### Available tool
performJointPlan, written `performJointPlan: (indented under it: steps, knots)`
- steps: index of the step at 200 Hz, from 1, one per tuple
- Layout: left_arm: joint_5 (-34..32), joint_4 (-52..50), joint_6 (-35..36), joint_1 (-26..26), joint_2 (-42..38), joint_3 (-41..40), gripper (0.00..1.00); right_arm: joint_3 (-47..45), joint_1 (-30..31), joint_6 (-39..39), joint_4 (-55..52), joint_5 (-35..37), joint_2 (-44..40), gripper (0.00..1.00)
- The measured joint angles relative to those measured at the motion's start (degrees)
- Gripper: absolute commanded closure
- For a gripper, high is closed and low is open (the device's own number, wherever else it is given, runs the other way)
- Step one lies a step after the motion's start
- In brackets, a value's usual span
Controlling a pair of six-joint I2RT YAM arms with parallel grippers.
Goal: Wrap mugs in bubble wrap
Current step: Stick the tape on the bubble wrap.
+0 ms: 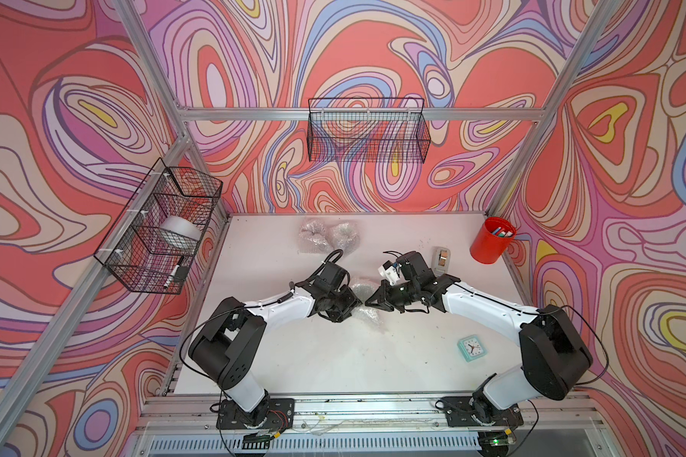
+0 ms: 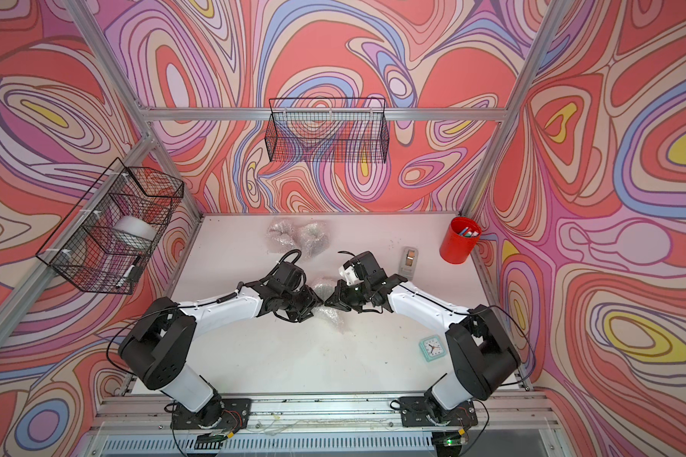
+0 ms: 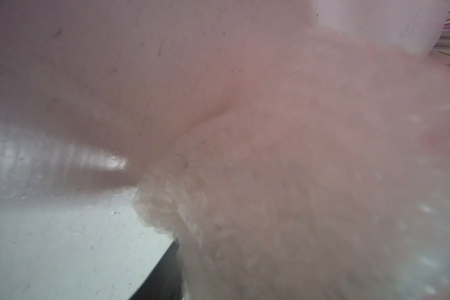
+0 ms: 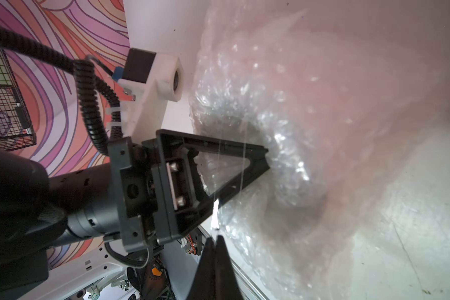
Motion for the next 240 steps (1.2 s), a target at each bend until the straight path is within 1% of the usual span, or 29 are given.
performJointPlan:
  steps: [24,67,134,152,163,219,240]
  knots:
    - [0.15,-0.02,0.0,0.0,0.17,0.17,0.49,-2.73,0.46,0.11,2.78,1.53,0.02,1.0]
    - [0.26,-0.15,0.02,0.0,0.52,0.46,0.49,-5.4,0.55,0.09,7.58,1.97,0.04,1.0]
    - [0.46,-0.37,0.02,0.0,0.83,0.68,0.5,-6.73,1.51,-1.73,9.64,4.09,-0.85,1.0]
    - [0.48,-0.33,0.02,0.0,0.9,0.68,0.5,-7.17,1.68,-2.05,10.27,4.68,-1.33,0.87]
    - [0.52,-0.28,0.0,0.0,0.94,0.68,0.5,-7.1,1.7,-2.25,10.38,4.83,-1.62,0.81]
    - [1.18,0.37,-0.13,0.0,1.38,0.85,0.5,-5.49,2.29,-2.36,7.5,7.15,-3.41,0.58]
    - [1.31,0.57,-0.17,-0.04,1.46,0.85,0.5,-5.2,2.32,-1.92,7.04,7.65,-4.35,0.52]
